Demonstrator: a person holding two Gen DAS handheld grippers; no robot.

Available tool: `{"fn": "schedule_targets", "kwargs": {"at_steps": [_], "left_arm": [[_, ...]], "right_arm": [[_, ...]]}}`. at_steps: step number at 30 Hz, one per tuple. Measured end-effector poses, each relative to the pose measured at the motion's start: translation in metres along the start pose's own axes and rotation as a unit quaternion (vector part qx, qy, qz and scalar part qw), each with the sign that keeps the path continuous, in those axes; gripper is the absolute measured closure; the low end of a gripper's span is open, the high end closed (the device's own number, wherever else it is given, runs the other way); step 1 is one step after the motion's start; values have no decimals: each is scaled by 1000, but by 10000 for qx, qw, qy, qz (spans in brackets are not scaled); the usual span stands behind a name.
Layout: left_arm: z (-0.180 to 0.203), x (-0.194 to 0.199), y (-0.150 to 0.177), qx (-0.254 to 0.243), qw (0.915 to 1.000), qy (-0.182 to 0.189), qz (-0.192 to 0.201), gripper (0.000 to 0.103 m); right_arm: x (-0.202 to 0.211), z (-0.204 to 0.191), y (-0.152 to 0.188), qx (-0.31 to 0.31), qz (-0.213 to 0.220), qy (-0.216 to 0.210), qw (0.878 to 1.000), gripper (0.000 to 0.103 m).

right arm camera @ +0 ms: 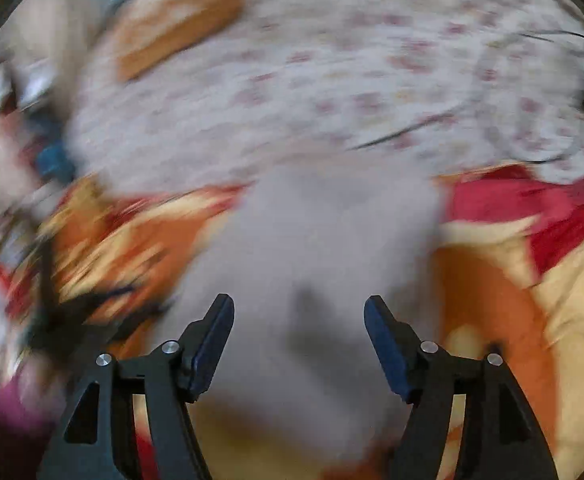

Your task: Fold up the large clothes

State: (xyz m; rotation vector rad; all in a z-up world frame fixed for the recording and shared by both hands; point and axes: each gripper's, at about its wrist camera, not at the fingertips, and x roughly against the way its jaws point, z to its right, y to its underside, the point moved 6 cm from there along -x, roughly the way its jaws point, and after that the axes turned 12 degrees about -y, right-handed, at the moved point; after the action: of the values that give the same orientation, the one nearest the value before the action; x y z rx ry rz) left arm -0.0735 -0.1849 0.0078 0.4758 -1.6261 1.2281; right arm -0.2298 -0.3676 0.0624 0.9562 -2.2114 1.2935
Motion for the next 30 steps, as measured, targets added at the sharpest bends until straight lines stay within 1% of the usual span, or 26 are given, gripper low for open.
{"fn": "schedule_targets", "kwargs": {"at_steps": [2,4,5,6,7,10,11,12,13,14,15,17,18,19,20,21,22,24,25,26,28,29,30], "left_arm": [[-14,1,-3,170,9998,-26,31,16],[-20,3,-5,219,9997,-76,82,16],[-21,6,-8,261,9996,-61,95,16],[-20,7,-9,274,9996,-21,100,16],[-19,10,-10,263,9996,24,109,16],[-15,19,-13,153,9997,-7,211,16],[-15,19,-14,133,9997,-32,224,16],[-15,19,-15,118,9997,-45,214,16],[-16,18,-16,125,9997,-45,192,16],[-17,16,-16,145,9997,-44,167,16],[-17,15,-16,167,9998,-52,136,16],[-16,13,-15,139,9999,-41,88,16],[-14,13,-15,92,9999,-28,84,16],[-12,12,-14,52,9999,-30,90,16],[-11,12,-14,-7,9999,-84,88,16],[-9,12,-14,-30,9999,-80,84,16],[-7,13,-14,-41,9999,-53,78,16],[-1,16,-15,-105,9999,41,110,16],[3,19,-16,-148,9997,73,157,16],[7,21,-16,-187,9996,106,205,16],[16,21,-16,-237,9993,164,230,16],[22,19,-15,-272,9993,186,200,16],[29,15,-12,-336,9992,193,133,16]], "right_arm": [[-9,-39,32,136,-270,-864,9958,33],[-28,-61,59,137,-645,-1247,9900,35],[-41,-67,69,184,-794,-1205,9894,35],[-58,-72,77,363,-913,-878,9913,35],[-67,-72,78,447,-877,-639,9931,35],[-92,-67,65,662,-488,56,9966,36],[-94,-63,56,640,-253,181,9975,35],[-95,-62,48,499,50,95,9987,35],[-97,-62,47,391,152,-38,9991,33],[-105,-67,48,326,131,-311,9989,33],[-109,-74,52,354,5,-480,9982,33],[-123,-86,72,385,-466,-701,9957,35],[-130,-93,85,364,-763,-982,9916,38],[-134,-101,98,390,-994,-1160,9875,39],[-130,-107,100,628,-925,-1004,9887,42],[-124,-110,97,829,-853,-773,9899,49],[-111,-110,90,714,-753,-813,9913,48],[-86,-105,79,379,-588,-1105,9914,49],[-70,-100,68,354,-440,-1067,9927,48],[-51,-92,56,402,-191,-828,9956,46],[-19,-67,39,307,273,-195,9990,37],[-6,-49,30,204,489,227,9983,35],[8,-22,19,-15,687,879,9938,30]]}}
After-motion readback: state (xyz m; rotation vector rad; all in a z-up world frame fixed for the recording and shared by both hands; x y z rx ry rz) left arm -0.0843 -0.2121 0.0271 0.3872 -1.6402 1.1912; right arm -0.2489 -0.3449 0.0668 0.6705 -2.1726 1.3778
